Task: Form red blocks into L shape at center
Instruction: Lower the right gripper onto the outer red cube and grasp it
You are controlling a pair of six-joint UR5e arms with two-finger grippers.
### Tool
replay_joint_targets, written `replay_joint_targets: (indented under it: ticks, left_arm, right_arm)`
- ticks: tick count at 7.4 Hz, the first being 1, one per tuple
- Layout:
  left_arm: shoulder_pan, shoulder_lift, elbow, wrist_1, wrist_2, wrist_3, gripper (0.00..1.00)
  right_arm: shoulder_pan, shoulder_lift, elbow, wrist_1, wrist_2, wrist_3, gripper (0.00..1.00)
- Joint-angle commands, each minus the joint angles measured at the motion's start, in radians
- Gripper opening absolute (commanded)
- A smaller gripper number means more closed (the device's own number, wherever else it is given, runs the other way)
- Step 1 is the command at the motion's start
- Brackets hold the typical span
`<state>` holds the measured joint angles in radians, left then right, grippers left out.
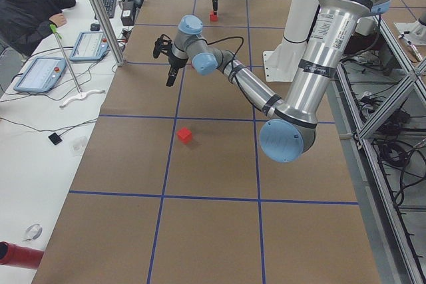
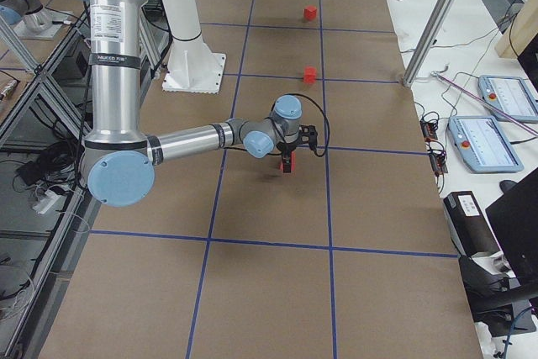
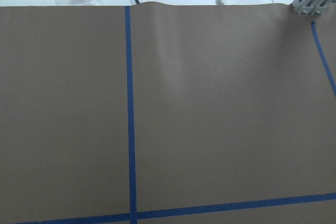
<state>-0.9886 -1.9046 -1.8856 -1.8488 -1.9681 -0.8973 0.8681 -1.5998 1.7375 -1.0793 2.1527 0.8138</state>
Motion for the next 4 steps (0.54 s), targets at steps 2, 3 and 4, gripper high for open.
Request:
replay_joint_targets:
  ticks: [2, 3, 4]
  left_arm:
    - [0.005, -0.001, 0.013, -0.003, 0.001, -0.005, 0.99]
    - [0.005, -0.001, 0.013, -0.003, 0.002, -0.003, 0.99]
    - [0.007, -0.001, 0.014, -0.003, 0.002, -0.003, 0.99]
  right_arm:
    - [-0.033, 0.003, -0.016, -0.001, -0.002, 0.004, 0.99]
    - [-0.040, 0.010, -0.019, -0.002, -0.002, 0.004, 0.99]
    - [-0.040, 0.012, -0.019, -0.002, -0.004, 0.004, 0.86]
